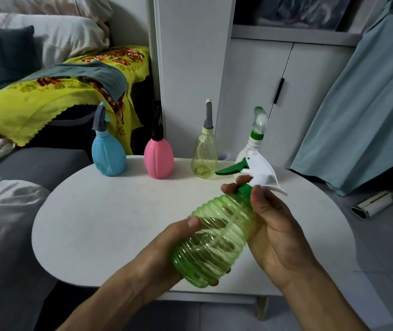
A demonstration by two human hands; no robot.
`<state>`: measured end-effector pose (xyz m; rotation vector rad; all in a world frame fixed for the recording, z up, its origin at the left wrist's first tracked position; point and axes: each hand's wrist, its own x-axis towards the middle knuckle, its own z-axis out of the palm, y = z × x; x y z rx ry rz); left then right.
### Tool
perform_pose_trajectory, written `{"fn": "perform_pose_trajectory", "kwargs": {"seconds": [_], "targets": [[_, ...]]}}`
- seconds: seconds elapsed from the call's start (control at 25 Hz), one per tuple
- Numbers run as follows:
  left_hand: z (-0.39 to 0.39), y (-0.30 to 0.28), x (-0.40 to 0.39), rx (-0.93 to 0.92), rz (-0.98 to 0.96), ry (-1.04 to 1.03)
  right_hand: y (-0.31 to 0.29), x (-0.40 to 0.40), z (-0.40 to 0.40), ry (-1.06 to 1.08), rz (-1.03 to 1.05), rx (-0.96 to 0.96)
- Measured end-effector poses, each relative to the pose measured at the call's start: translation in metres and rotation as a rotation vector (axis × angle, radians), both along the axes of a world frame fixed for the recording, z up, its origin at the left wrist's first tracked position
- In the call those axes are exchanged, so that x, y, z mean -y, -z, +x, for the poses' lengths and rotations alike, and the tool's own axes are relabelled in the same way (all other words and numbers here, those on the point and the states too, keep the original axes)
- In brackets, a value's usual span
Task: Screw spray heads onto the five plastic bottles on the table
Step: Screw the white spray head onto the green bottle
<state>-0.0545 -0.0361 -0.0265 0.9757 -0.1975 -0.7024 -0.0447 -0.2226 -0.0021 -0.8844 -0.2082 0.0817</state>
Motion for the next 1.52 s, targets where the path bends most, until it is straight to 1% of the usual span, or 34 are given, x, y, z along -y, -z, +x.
{"fn": "perform_pose_trajectory", "kwargs": {"seconds": [0.16,0.32,0.4,0.48,0.52,0.56,0.64,0.68,0.72,0.84,0.88,1.0,1.08,1.12,1.16,1.24,1.28,1.32,1.4,1.48,1.52], "targets": [[-0.001,0.002,0.004,0.006,0.009,-0.081,-0.004,-0.005,-0.001,0.108,-0.082,-0.027],[-0.001,0.005,0.007,0.020,0.053,-0.140,-0.005,-0.005,0.000,0.129,-0.129,-0.036],[0.000,0.009,0.011,0.043,0.055,-0.182,-0.004,-0.004,0.000,0.150,-0.160,-0.018],[0.004,0.011,0.011,0.073,0.028,-0.264,-0.003,-0.002,0.001,0.206,-0.233,0.023],[0.008,0.010,0.010,0.123,0.048,-0.316,-0.003,0.000,0.002,0.249,-0.283,0.039],[0.011,0.010,0.008,0.214,0.126,-0.347,-0.003,0.002,0.003,0.292,-0.328,0.051],[0.012,0.009,0.009,0.486,0.419,-0.355,-0.001,0.005,0.006,0.356,-0.375,0.068],[0.011,0.010,0.012,0.583,0.526,-0.380,-0.001,0.006,0.007,0.358,-0.381,0.085],[0.010,0.011,0.016,0.617,0.564,-0.418,-0.001,0.007,0.008,0.320,-0.387,0.105],[0.015,0.008,0.026,0.599,0.392,-0.443,0.001,0.008,0.006,0.074,-0.496,0.082],[0.019,0.008,0.028,0.612,0.379,-0.461,0.005,0.008,0.005,0.065,-0.546,0.043],[0.030,0.011,0.041,0.669,0.491,-0.518,0.013,0.012,0.004,0.287,-0.600,-0.093],[0.034,0.020,0.048,0.642,0.557,-0.468,0.013,0.024,0.009,0.429,-0.599,-0.073],[0.038,0.026,0.049,0.672,0.637,-0.429,0.012,0.034,0.015,0.518,-0.614,-0.052],[0.043,0.033,0.047,0.756,0.782,-0.393,0.010,0.047,0.024,0.622,-0.647,-0.033],[0.059,0.049,0.039,1.046,1.100,-0.340,0.006,0.076,0.050,0.809,-0.731,-0.008],[0.067,0.056,0.035,1.149,1.192,-0.331,0.006,0.091,0.064,0.866,-0.778,-0.014],[0.075,0.064,0.030,1.175,1.257,-0.322,0.006,0.104,0.079,0.901,-0.822,-0.030],[0.089,0.080,0.019,1.117,1.393,-0.284,0.013,0.125,0.111,0.942,-0.889,-0.067],[0.093,0.097,0.012,1.081,1.537,-0.216,0.031,0.138,0.138,0.935,-0.911,-0.095],[0.093,0.106,0.011,1.084,1.578,-0.218,0.043,0.143,0.150,0.906,-0.911,-0.112]]}}
